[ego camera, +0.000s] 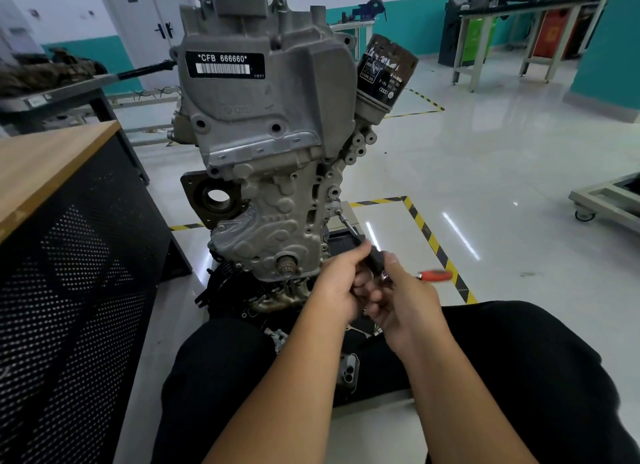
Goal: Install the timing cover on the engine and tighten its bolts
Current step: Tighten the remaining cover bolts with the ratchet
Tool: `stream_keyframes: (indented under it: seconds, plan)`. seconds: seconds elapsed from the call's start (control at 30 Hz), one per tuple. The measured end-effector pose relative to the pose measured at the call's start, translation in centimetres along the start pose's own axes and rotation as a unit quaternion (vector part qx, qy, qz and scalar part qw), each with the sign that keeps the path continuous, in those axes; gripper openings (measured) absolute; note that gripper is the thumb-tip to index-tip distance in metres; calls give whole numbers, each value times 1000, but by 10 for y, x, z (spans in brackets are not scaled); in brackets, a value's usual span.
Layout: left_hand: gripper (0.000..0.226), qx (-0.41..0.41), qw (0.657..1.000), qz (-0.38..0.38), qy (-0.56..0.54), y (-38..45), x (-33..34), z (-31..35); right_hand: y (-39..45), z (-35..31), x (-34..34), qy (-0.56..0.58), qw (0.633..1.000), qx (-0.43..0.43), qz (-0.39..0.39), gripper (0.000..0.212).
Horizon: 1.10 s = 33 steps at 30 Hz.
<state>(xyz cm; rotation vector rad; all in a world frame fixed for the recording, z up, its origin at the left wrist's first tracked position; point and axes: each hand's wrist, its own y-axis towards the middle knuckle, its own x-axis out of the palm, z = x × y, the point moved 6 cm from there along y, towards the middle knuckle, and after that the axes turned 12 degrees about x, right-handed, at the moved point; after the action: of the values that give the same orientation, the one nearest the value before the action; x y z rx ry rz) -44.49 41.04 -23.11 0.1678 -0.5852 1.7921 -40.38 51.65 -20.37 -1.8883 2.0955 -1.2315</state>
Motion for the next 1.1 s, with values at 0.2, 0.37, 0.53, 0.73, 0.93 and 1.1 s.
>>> stream_keyframes:
  seconds: [0.2,0.37,0.53,0.73,0.93,1.1]
  plan:
    - [22,26,999,21,-13,1,-1,-3,4,-9,-5,-177,966,-151,116,26]
    - [31,-9,998,-20,-51,4,2,-3,3,-2,-4,-32,999,-13,34,32]
    - [21,22,999,-1,-25,2,3,-3,2,-17,-7,-127,971,-170,106,21]
    - [38,30,999,-1,15,3,0,2,1,-10,-5,7,1000,-6,1,26]
    - [24,21,1000,14,-8,0,0,2,1,-20,-7,-183,960,-184,103,20]
    - [24,-6,1000,-14,19,-2,3,1,5,-2,-4,-21,1000,-6,17,23]
